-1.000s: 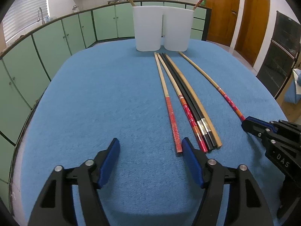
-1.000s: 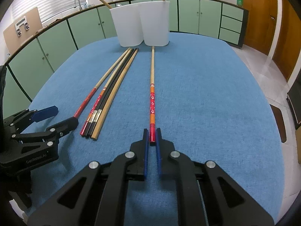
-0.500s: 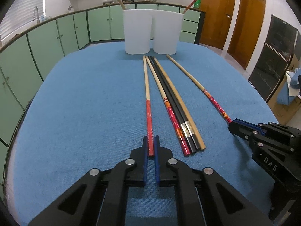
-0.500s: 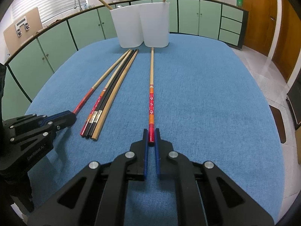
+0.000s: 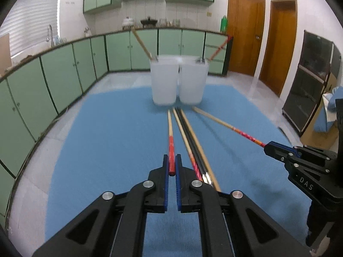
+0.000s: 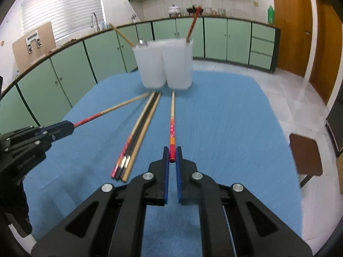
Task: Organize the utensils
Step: 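Lift both chopsticks, carry them over the white holder and lower them in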
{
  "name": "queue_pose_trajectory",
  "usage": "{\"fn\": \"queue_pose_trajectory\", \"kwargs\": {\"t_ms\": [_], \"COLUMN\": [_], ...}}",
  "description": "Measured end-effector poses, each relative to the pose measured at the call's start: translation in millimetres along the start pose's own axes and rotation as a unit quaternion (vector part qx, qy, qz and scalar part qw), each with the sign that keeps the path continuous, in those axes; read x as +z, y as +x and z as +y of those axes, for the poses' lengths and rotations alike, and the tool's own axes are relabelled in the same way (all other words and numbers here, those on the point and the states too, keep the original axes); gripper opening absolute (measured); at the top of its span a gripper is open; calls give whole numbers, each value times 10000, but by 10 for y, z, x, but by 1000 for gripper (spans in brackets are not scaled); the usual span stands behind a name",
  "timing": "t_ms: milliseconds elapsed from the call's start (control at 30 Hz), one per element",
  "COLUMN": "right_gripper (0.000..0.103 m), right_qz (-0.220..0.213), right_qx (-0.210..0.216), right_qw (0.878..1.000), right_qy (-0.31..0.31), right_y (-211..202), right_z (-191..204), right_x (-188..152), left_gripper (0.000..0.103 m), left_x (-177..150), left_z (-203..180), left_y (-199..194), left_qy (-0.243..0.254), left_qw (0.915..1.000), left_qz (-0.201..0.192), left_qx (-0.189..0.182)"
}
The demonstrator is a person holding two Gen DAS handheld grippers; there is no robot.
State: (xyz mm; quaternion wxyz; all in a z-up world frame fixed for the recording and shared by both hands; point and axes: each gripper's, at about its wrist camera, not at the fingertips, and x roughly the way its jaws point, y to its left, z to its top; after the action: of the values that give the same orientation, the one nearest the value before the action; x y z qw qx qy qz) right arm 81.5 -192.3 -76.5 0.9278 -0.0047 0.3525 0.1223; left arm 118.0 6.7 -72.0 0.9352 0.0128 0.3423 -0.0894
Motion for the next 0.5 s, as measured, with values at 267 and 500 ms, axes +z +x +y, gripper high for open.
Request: {"fn": "queue_pose_trajectory", "kwargs": {"t_ms": [267, 500], "right_gripper": [5, 5], "right_qz": [-527, -851], "right_qx": [116, 360], "right_qw": [9985, 9957], "right_qy": [-32, -90], "right_y": [-334, -559], "right_z": [-62, -130], "right_x": [458, 930], "left_gripper": [6, 6], "left_x": [421, 792], "left_z": [69, 119], "left_y": [-322, -428], "left_qy": [38, 107], "left_qw": [9980, 9951], "left_qz": [-620, -973], "left_qx": [-57, -124]}}
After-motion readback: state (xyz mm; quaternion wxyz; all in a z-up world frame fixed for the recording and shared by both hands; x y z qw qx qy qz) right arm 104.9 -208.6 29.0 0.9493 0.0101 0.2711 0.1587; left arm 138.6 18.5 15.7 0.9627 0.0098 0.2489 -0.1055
